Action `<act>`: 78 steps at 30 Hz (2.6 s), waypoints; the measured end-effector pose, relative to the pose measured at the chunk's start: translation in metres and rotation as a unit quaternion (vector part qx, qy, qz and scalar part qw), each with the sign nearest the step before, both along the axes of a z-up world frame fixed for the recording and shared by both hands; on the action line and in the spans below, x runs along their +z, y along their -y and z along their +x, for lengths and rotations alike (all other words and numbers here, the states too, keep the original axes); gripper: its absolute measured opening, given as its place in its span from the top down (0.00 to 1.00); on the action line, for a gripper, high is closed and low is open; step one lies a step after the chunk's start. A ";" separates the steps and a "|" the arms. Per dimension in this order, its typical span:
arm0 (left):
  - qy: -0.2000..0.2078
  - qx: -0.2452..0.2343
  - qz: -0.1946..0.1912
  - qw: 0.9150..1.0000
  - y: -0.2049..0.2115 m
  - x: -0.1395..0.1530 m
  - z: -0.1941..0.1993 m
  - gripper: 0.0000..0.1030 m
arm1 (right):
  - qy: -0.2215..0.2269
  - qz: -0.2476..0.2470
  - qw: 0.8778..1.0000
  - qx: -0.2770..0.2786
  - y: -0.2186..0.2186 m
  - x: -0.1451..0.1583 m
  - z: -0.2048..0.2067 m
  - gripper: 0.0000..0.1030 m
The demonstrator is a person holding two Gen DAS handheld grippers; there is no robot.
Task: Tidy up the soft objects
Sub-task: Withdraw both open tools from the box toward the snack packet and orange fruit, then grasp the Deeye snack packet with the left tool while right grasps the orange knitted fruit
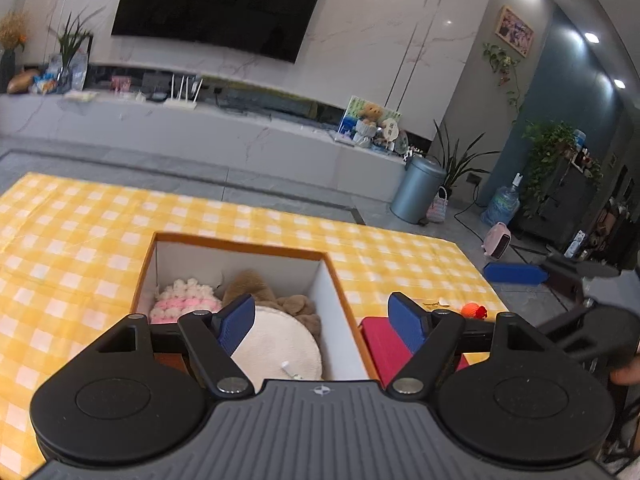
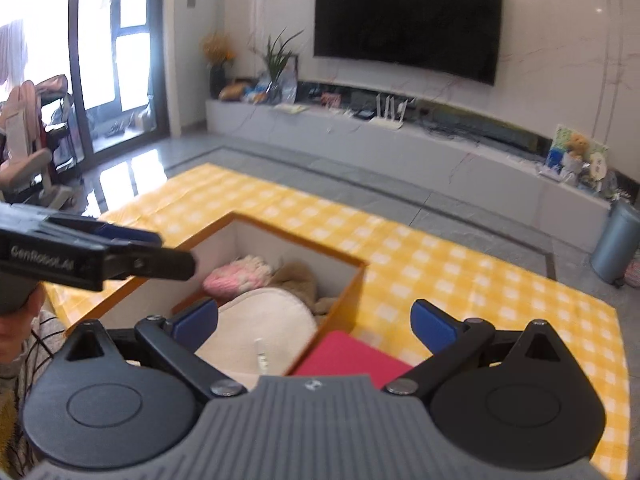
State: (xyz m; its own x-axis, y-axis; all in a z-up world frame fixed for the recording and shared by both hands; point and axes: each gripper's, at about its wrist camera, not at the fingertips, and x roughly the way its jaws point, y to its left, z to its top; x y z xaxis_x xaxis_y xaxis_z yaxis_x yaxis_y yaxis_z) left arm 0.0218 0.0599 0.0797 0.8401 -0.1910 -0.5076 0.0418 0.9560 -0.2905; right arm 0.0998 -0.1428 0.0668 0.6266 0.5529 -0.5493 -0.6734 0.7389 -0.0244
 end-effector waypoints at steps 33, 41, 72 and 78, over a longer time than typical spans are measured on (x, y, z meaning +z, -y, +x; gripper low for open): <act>-0.037 -0.169 0.089 0.981 0.209 -0.025 0.088 0.11 | -0.021 0.058 0.928 -0.369 0.238 -0.085 0.074 0.02; -0.081 -0.180 0.156 0.968 0.243 -0.036 0.130 0.11 | 0.002 0.086 0.918 -0.387 0.259 -0.092 0.087 0.02; -0.237 -0.140 0.251 0.928 0.302 -0.143 0.269 0.00 | -0.014 0.033 0.926 -0.375 0.245 -0.120 0.112 0.02; -0.280 -0.088 0.180 0.939 0.282 -0.155 0.282 0.00 | -0.022 0.022 0.923 -0.384 0.246 -0.125 0.115 0.02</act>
